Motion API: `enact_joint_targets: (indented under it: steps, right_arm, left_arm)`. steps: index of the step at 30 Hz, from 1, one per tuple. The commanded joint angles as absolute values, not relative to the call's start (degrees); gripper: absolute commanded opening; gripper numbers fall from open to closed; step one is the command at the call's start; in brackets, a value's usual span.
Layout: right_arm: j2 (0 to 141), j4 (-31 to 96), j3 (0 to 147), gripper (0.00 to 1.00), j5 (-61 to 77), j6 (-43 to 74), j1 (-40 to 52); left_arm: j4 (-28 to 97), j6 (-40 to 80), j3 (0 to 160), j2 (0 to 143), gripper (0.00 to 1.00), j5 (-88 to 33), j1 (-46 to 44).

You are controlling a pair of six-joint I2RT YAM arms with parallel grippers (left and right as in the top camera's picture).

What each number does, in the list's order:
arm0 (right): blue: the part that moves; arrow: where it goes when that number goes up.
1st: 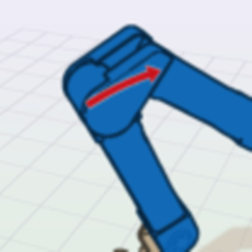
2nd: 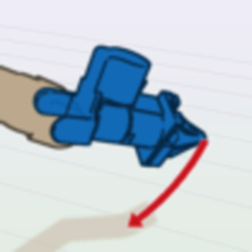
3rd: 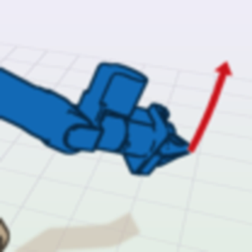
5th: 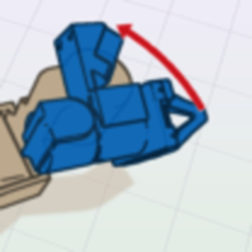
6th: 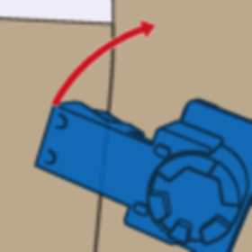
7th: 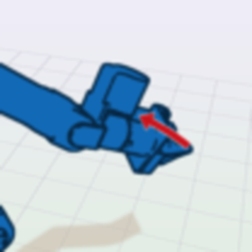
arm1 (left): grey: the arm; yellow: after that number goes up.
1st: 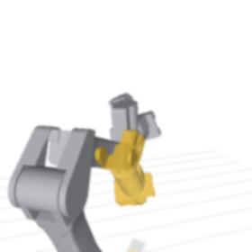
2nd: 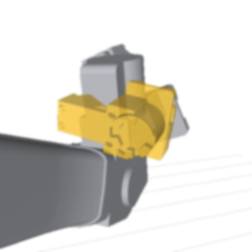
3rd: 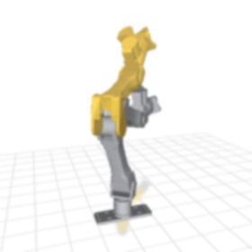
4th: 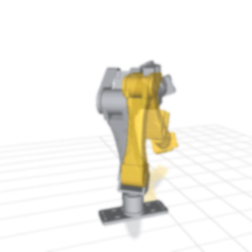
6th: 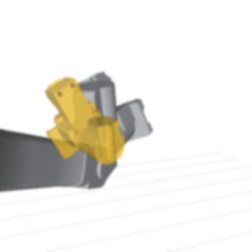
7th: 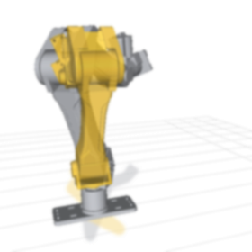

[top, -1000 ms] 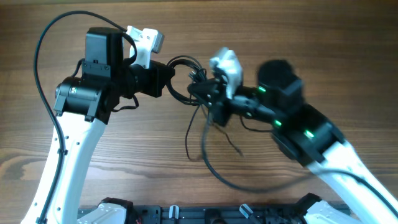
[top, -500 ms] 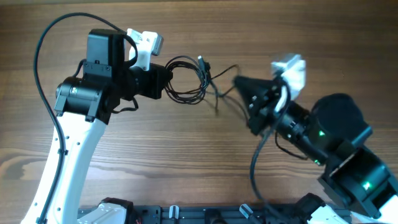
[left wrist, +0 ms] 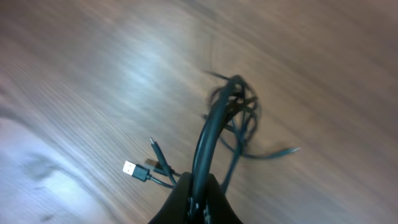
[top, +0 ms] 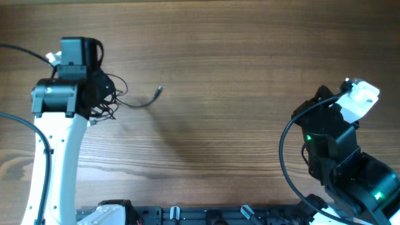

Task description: Untangle cables

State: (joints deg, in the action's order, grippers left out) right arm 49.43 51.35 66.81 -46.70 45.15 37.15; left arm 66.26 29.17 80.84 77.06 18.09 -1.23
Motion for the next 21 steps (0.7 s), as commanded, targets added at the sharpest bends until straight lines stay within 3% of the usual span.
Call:
enact_joint_targets:
  steps: [1, 4, 5, 7, 12, 16, 21]
  right_arm:
    - [50.3, 46.6, 67.3, 0.10, -37.5, 36.5, 37.1]
    - [52.6, 39.5, 67.3, 0.36, -20.4, 19.9, 37.1]
    - [53.3, 38.6, 67.3, 0.47, -17.0, 17.1, 37.1]
    - [55.3, 37.8, 67.3, 0.59, -11.4, 13.0, 37.1]
    - [59.5, 37.7, 67.3, 0.64, -9.3, 10.5, 37.1]
    - [61.5, 36.6, 67.3, 0.64, -9.4, 9.1, 37.1]
    - [65.8, 33.4, 67.3, 0.64, -9.5, 7.4, 37.1]
  left_arm:
    - [61.5, 11.6, 81.6, 77.1, 0.05, -9.3, -0.7]
    - [60.1, -8.5, 81.6, 77.1, 0.07, -37.8, -2.6]
    - [60.0, -11.9, 81.6, 77.1, 0.07, -42.0, -3.4]
    - [59.5, -14.5, 81.6, 77.1, 0.07, -44.1, -4.9]
    - [61.1, -24.1, 81.6, 77.1, 0.06, -49.2, -9.5]
    - [61.1, -25.3, 81.6, 77.0, 0.06, -49.6, -12.9]
    - [58.7, -27.5, 81.6, 76.9, 0.07, -59.0, -15.9]
